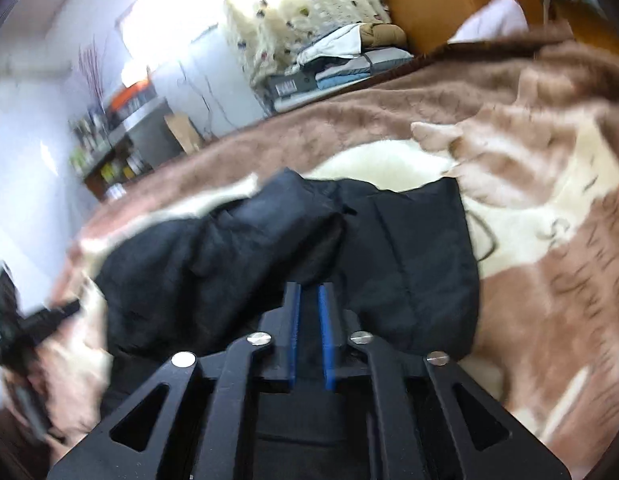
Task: Fold large clothes
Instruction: 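Lift the hem and fold it toward the hood with both grippers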
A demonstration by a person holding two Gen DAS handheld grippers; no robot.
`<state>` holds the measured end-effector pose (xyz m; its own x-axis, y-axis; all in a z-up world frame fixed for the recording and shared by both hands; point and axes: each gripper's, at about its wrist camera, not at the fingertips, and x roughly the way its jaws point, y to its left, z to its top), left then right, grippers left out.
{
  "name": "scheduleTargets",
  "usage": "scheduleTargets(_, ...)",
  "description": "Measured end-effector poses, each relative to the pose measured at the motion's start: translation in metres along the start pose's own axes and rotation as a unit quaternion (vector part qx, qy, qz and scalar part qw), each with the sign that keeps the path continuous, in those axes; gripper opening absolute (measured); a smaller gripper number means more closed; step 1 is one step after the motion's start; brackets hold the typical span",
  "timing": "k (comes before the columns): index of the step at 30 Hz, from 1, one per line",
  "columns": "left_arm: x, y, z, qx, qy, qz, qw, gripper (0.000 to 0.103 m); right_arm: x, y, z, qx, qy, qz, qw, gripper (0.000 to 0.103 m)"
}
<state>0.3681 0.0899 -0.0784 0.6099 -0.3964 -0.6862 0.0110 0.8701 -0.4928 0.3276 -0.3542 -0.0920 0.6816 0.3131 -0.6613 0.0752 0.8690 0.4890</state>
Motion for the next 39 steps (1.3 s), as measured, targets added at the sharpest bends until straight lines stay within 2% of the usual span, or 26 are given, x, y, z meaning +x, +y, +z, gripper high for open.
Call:
scheduleTargets(1, -0.002, -0.003, 0.002, -0.010, -0.002, -0.023, 0.9997, 0.082, 0.004, 0.001, 0.001, 0.013, 0.010, 0.019, 1.000, 0.040)
scheduleTargets(2, -0.001, -0.005, 0.006, -0.026, -0.001, -0.047, 0.9985, 0.090, 0.014, 0.003, 0.004, 0.030, 0.028, 0.049, 0.998, 0.061)
scheduleTargets(3, 0.003, -0.009, 0.010, -0.043, 0.004, -0.073, 0.9964, 0.092, 0.021, 0.004, 0.005, 0.041, 0.043, 0.070, 0.996, 0.069)
scheduleTargets(4, 0.011, -0.014, 0.015, -0.051, 0.019, -0.088, 0.9946, 0.092, 0.031, 0.006, 0.007, 0.055, 0.053, 0.076, 0.994, 0.072)
scheduleTargets(7, 0.029, -0.026, 0.025, -0.055, 0.019, -0.062, 0.9963, 0.092, 0.058, 0.011, 0.010, 0.079, 0.067, 0.071, 0.992, 0.072)
scheduleTargets(9, 0.049, -0.025, 0.028, -0.075, 0.043, -0.037, 0.9956, 0.092, 0.073, 0.013, 0.007, 0.092, 0.085, 0.056, 0.991, 0.072)
scheduleTargets(11, 0.067, -0.021, 0.025, -0.095, 0.073, -0.033, 0.9923, 0.092, 0.086, 0.014, 0.005, 0.097, 0.103, 0.039, 0.989, 0.072)
scheduleTargets(12, 0.072, -0.019, 0.023, -0.102, 0.076, -0.027, 0.9915, 0.089, 0.089, 0.016, 0.006, 0.104, 0.099, 0.045, 0.989, 0.072)
scheduleTargets(13, 0.076, -0.017, 0.022, -0.108, 0.075, -0.024, 0.9911, 0.082, 0.089, 0.018, 0.007, 0.104, 0.091, 0.056, 0.989, 0.063)
scheduleTargets(14, 0.079, -0.015, 0.022, -0.113, 0.076, -0.022, 0.9904, 0.075, 0.087, 0.022, 0.009, 0.097, 0.080, 0.061, 0.990, 0.038)
scheduleTargets(15, 0.081, -0.012, 0.022, -0.122, 0.075, -0.021, 0.9894, 0.058, 0.085, 0.026, 0.013, 0.088, 0.069, 0.053, 0.992, 0.026)
scheduleTargets(16, 0.084, -0.010, 0.023, -0.130, 0.076, -0.030, 0.9882, 0.048, 0.082, 0.027, 0.016, 0.082, 0.061, 0.057, 0.993, 0.014)
scheduleTargets(17, 0.085, -0.008, 0.023, -0.135, 0.076, -0.040, 0.9872, 0.041, 0.078, 0.031, 0.021, 0.073, 0.052, 0.063, 0.994, 0.008)
scheduleTargets(18, 0.085, -0.006, 0.025, -0.143, 0.076, -0.051, 0.9855, 0.026, 0.071, 0.037, 0.025, 0.061, 0.035, 0.070, 0.995, 0.007)
scheduleTargets(20, 0.078, -0.008, 0.027, -0.137, 0.061, -0.063, 0.9867, 0.020, 0.052, 0.046, 0.027, 0.024, 0.000, 0.066, 0.997, 0.006)
scheduleTargets(22, 0.061, -0.018, 0.027, -0.093, 0.029, -0.070, 0.9928, 0.020, 0.030, 0.057, 0.024, -0.017, -0.032, 0.067, 0.997, 0.006)
scheduleTargets(24, 0.045, -0.025, 0.020, -0.056, 0.014, -0.071, 0.9958, 0.020, 0.022, 0.058, 0.015, -0.029, -0.024, 0.068, 0.997, 0.006)
scheduleTargets(26, 0.047, -0.023, 0.012, -0.047, 0.036, -0.051, 0.9969, 0.020, 0.029, 0.048, 0.001, -0.021, 0.002, 0.066, 0.998, 0.006)
scheduleTargets(29, 0.065, -0.016, -0.009, -0.026, 0.074, 0.007, 0.9969, 0.020, 0.054, 0.033, -0.025, -0.006, 0.051, 0.033, 0.998, 0.006)
scheduleTargets(32, 0.081, -0.009, -0.019, -0.032, 0.090, 0.031, 0.9950, 0.027, 0.078, 0.019, -0.039, 0.015, 0.087, 0.008, 0.996, 0.007)
scheduleTargets(33, 0.086, -0.008, -0.020, -0.027, 0.094, 0.039, 0.9944, 0.035, 0.079, 0.016, -0.039, 0.021, 0.087, 0.002, 0.996, 0.007)
scheduleTargets(34, 0.088, -0.006, -0.021, -0.030, 0.098, 0.047, 0.9936, 0.043, 0.079, 0.013, -0.038, 0.033, 0.086, 0.003, 0.996, 0.010)
scheduleTargets(36, 0.084, -0.001, -0.018, -0.044, 0.101, 0.039, 0.9932, 0.044, 0.071, 0.014, -0.032, 0.031, 0.088, -0.010, 0.996, 0.020)
scheduleTargets(37, 0.079, 0.001, -0.017, -0.049, 0.100, 0.040, 0.9930, 0.051, 0.064, 0.017, -0.029, 0.016, 0.084, -0.022, 0.996, 0.029)
scheduleTargets(39, 0.061, -0.003, -0.015, -0.033, 0.078, 0.055, 0.9949, 0.057, 0.046, 0.024, -0.024, -0.014, 0.064, -0.026, 0.997, 0.031)
